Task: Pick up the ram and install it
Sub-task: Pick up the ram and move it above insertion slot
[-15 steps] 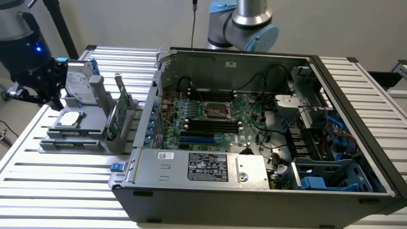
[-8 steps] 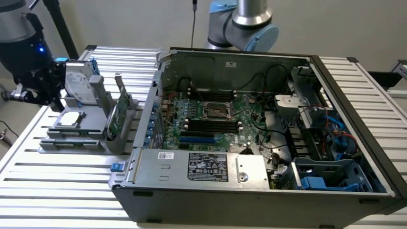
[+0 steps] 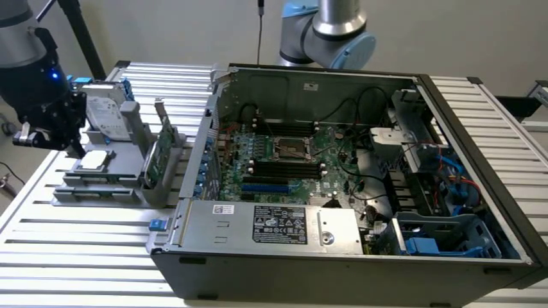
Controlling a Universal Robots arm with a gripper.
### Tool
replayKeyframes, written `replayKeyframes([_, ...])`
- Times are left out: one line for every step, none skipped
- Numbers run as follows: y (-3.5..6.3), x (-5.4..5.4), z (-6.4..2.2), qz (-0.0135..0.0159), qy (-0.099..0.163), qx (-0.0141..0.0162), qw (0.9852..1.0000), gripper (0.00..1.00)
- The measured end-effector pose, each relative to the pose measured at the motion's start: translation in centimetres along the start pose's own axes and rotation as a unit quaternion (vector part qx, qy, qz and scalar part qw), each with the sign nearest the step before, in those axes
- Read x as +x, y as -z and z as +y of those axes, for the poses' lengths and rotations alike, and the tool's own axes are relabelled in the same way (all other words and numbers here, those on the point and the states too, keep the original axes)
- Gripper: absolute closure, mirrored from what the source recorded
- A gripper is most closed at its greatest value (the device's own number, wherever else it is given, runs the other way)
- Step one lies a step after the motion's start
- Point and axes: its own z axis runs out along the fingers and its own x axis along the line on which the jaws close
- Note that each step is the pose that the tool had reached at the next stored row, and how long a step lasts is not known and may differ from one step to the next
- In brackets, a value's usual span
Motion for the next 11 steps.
replayKeyframes([-0.18,0.1,-0.02,0.0,0.002,0.0,1.0,0.89])
replayKeyframes([-0.37,0.3,-0.04,0.0,0.003,0.0,1.0,0.89])
replayKeyframes([-0.55,0.4,-0.05,0.0001,0.005,0.0001,1.0,0.89])
replayKeyframes([-0.73,0.5,-0.07,0.0,0.007,0.0002,1.0,0.89])
replayKeyframes([-0.91,0.6,-0.08,0.0001,0.009,0.0002,1.0,0.89])
replayKeyframes([-1.09,0.7,-0.09,0.0002,0.012,0.0002,0.9999,0.89])
replayKeyframes([-1.25,0.7,-0.1,0.0003,0.014,0.0003,0.9999,0.88])
replayKeyframes([-1.4,0.8,-0.11,0.0004,0.016,0.0003,0.9999,0.88])
replayKeyframes([-1.57,0.8,-0.12,0.0004,0.018,0.0004,0.9998,0.76])
replayKeyframes([-1.74,0.9,-0.13,0.0004,0.02,0.0005,0.9998,0.76])
replayKeyframes([-1.92,0.9,-0.14,0.0005,0.022,0.0005,0.9997,0.7])
